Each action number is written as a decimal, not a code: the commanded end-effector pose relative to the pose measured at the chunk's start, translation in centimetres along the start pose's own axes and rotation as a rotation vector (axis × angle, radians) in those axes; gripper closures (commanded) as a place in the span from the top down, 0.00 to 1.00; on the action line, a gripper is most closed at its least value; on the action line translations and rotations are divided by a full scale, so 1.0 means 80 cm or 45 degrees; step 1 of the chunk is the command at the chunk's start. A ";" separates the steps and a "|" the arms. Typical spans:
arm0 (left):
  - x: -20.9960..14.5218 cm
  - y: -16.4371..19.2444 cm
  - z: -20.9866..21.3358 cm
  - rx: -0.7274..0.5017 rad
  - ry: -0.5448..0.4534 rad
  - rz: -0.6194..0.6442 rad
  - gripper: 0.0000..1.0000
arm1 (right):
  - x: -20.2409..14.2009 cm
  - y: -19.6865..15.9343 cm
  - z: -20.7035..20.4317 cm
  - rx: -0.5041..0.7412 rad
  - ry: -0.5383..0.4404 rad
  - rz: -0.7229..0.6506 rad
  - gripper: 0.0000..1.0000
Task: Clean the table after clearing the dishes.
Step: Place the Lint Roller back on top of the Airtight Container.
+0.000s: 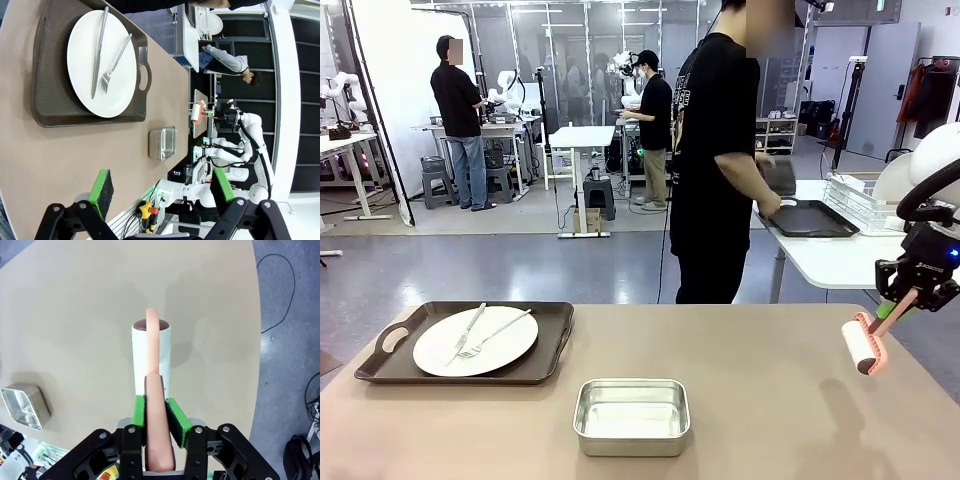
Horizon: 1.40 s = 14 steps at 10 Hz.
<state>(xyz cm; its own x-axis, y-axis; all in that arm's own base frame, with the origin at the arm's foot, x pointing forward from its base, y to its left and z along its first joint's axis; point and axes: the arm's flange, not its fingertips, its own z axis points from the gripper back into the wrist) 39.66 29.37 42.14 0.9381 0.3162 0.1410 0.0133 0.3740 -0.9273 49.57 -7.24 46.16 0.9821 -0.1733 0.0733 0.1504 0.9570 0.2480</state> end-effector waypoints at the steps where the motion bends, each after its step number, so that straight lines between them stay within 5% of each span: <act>1: -0.001 0.000 0.001 -0.012 -0.020 -0.002 1.00 | 0.000 0.001 0.002 0.001 -0.007 0.013 0.23; 3: -0.001 0.000 0.001 -0.012 -0.020 -0.002 1.00 | 0.000 0.000 0.000 0.000 0.000 0.000 0.23; 4: -0.001 0.000 0.001 -0.012 -0.020 -0.002 1.00 | -0.002 0.025 0.017 -0.131 -0.018 0.083 0.23; 8: -0.001 0.000 0.001 -0.012 -0.020 -0.002 1.00 | -0.033 0.170 0.038 -0.383 -0.035 0.660 0.23; 14: -0.001 0.000 0.001 -0.012 -0.020 -0.002 1.00 | -0.085 0.359 0.000 -0.327 0.068 1.545 0.23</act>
<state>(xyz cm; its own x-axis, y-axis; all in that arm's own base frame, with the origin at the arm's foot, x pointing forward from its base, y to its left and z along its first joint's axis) 39.66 29.36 42.14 0.9382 0.3161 0.1409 0.0133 0.3740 -0.9274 46.95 21.12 51.86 0.6193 0.7810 0.0805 -0.7653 0.6234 -0.1604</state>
